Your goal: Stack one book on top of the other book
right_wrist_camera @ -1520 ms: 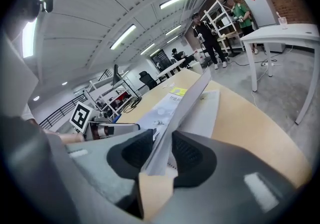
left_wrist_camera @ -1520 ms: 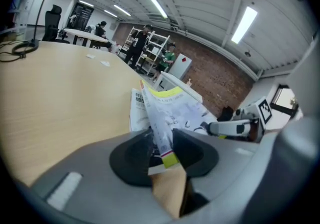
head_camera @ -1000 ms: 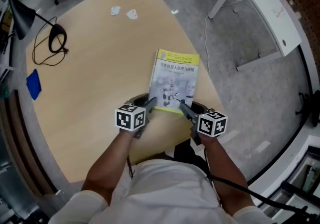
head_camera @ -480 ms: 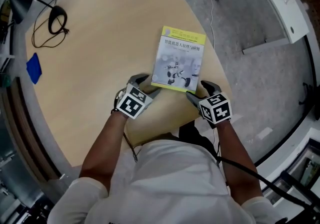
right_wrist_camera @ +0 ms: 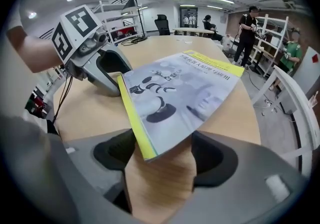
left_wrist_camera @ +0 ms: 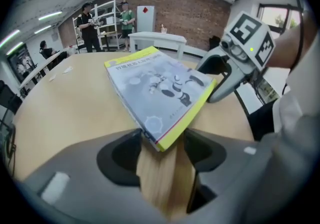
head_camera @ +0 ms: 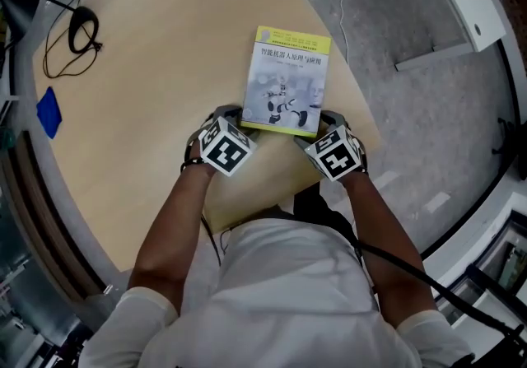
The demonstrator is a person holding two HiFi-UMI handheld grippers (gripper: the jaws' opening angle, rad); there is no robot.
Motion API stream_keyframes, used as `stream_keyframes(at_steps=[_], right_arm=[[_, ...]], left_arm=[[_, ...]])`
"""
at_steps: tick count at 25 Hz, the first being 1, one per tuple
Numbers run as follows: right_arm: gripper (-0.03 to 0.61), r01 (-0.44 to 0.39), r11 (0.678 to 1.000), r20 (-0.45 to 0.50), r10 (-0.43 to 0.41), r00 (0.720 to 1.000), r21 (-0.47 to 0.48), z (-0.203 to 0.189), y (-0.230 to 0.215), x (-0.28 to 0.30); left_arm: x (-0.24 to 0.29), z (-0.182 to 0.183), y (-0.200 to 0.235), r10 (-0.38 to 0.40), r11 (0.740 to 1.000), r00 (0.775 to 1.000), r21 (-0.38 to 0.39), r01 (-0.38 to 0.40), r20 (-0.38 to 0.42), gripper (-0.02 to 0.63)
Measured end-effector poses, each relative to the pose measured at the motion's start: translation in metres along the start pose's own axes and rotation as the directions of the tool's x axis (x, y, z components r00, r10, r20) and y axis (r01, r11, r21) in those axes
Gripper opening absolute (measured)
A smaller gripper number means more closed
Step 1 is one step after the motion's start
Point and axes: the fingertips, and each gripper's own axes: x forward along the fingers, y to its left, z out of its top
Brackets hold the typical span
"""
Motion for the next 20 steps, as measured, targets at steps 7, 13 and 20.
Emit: stream_keyframes(at_steps=[7, 13, 20], right_arm=[[0.35, 0.013, 1.0, -0.043, -0.014, 0.999, -0.001, 0.0028, 0.0006, 0.0009], [0.348, 0.023, 1.0, -0.007, -0.023, 1.0, 0.006, 0.0033, -0.0011, -0.0004], [0.339, 0.045, 0.999, -0.021, -0.044, 0.999, 0.023, 0.0028, -0.0008, 0.0012]], left_arm=[[-0.0014, -0.0023, 0.0019, 0.04, 0.999, 0.999, 0.023, -0.04, -0.015, 0.253], [-0.0007, -0.0022, 0.0009, 0.082, 0.996, 0.997, 0.028, -0.082, -0.009, 0.245], [0.0004, -0.0028, 0.0018, 0.036, 0.999, 0.999, -0.012, -0.036, 0.022, 0.244]])
